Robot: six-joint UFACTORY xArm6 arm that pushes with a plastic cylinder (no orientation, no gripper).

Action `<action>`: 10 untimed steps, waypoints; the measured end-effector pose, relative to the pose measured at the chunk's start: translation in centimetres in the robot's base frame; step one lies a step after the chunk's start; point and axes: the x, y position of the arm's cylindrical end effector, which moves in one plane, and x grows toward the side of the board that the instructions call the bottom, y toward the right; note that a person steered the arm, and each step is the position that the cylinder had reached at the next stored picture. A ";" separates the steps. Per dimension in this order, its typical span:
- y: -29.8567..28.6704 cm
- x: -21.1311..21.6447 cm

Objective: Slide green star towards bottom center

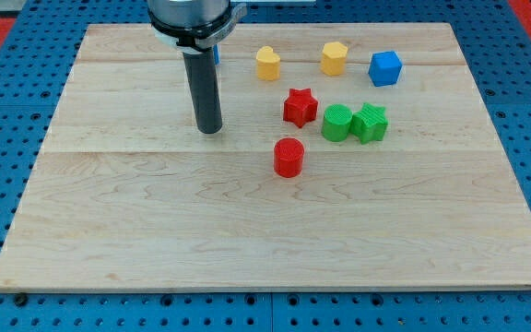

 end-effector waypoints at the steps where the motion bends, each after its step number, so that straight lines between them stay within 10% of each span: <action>1: -0.2 0.0; 6: 3.2 12.5; 10: 4.1 13.7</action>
